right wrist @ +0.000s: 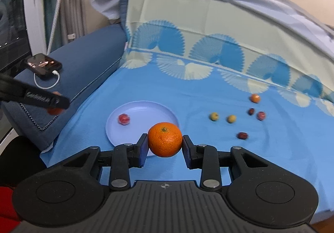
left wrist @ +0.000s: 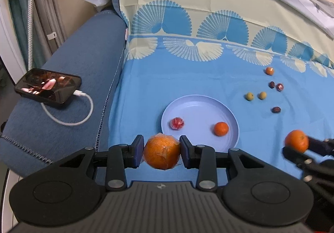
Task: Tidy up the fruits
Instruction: 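Carry both mandarins over the blue plate with both tools, then open the left tool over the plate while the right tool releases its mandarin there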
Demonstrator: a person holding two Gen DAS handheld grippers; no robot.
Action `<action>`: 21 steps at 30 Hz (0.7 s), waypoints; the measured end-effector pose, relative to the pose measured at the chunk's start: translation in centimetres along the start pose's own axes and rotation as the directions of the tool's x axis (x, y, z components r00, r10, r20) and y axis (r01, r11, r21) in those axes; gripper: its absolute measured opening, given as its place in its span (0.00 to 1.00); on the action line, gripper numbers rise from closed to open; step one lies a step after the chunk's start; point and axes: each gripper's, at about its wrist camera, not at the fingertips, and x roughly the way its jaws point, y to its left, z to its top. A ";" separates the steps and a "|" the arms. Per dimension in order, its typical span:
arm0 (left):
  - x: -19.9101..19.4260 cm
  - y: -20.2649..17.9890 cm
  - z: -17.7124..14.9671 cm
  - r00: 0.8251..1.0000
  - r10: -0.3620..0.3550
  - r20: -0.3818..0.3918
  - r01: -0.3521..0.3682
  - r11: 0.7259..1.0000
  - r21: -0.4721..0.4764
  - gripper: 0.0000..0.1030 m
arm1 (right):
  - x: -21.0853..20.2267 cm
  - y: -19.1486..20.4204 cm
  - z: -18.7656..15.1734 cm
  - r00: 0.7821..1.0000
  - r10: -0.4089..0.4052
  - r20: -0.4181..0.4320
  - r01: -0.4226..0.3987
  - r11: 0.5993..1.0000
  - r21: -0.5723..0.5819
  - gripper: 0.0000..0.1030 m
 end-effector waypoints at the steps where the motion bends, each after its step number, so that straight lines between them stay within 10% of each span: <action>1: 0.6 -0.1 0.3 1.000 -0.012 -0.004 0.012 1.000 0.003 0.40 | 0.8 0.2 0.2 1.000 0.009 -0.005 -0.009 1.000 -0.006 0.35; 14: 15.5 -2.7 3.5 0.978 -0.102 -0.180 0.114 0.992 0.058 0.41 | 15.9 1.9 0.2 0.977 0.045 -0.210 -0.052 0.998 -0.027 0.35; 18: 16.7 -3.1 4.4 0.991 -0.056 -0.125 0.068 0.993 0.096 0.93 | 19.7 2.2 0.4 0.970 0.030 -0.243 -0.040 0.999 -0.036 0.45; 21: 13.0 -2.8 4.3 0.998 -0.053 -0.022 0.055 0.990 0.130 1.00 | 18.6 1.3 1.7 0.971 -0.003 -0.238 -0.007 0.999 -0.040 0.76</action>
